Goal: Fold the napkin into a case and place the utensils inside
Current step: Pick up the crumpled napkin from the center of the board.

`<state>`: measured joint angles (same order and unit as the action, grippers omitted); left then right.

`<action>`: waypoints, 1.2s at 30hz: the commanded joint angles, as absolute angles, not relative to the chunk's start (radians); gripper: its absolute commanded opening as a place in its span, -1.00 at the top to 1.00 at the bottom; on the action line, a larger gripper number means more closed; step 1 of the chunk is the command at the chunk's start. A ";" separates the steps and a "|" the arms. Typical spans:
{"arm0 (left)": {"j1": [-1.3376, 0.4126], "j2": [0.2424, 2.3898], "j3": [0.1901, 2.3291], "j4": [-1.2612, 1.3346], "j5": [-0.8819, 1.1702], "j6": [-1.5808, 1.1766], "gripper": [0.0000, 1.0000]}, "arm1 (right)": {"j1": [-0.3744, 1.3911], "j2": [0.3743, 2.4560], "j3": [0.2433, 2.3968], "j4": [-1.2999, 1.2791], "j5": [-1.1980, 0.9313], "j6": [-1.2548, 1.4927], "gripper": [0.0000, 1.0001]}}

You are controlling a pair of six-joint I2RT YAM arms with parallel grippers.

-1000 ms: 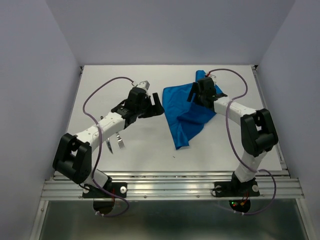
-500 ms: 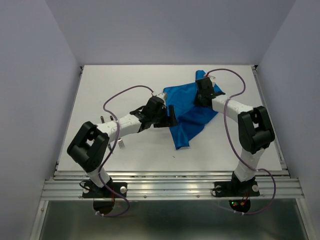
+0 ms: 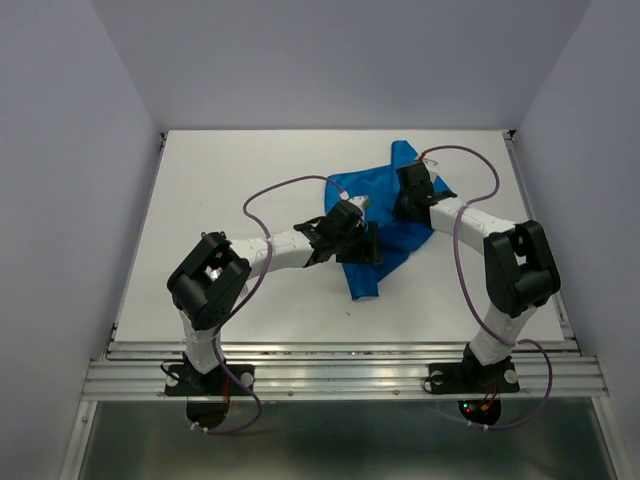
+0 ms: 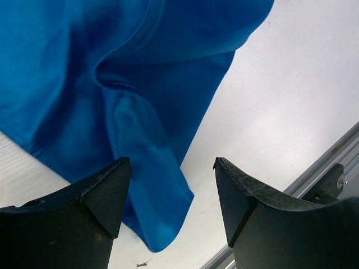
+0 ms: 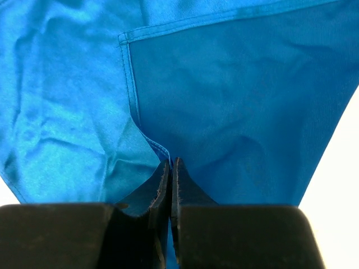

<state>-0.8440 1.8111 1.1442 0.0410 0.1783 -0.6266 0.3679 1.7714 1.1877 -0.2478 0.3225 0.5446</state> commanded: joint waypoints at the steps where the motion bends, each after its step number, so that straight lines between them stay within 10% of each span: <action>1: -0.867 1.835 1.209 0.054 0.157 -0.630 -0.43 | 0.367 1.718 1.170 -0.225 0.350 0.564 0.99; 18: -0.896 1.936 1.281 -0.021 0.110 -0.612 -0.07 | 0.367 1.631 1.123 -0.225 0.364 0.572 0.99; 26: -0.896 1.953 1.301 -0.035 0.114 -0.597 1.00 | 0.367 1.582 1.109 -0.225 0.362 0.577 0.99; 36: -0.864 1.852 1.276 -0.061 0.037 -0.566 1.00 | 0.367 1.543 1.095 -0.230 0.388 0.571 0.99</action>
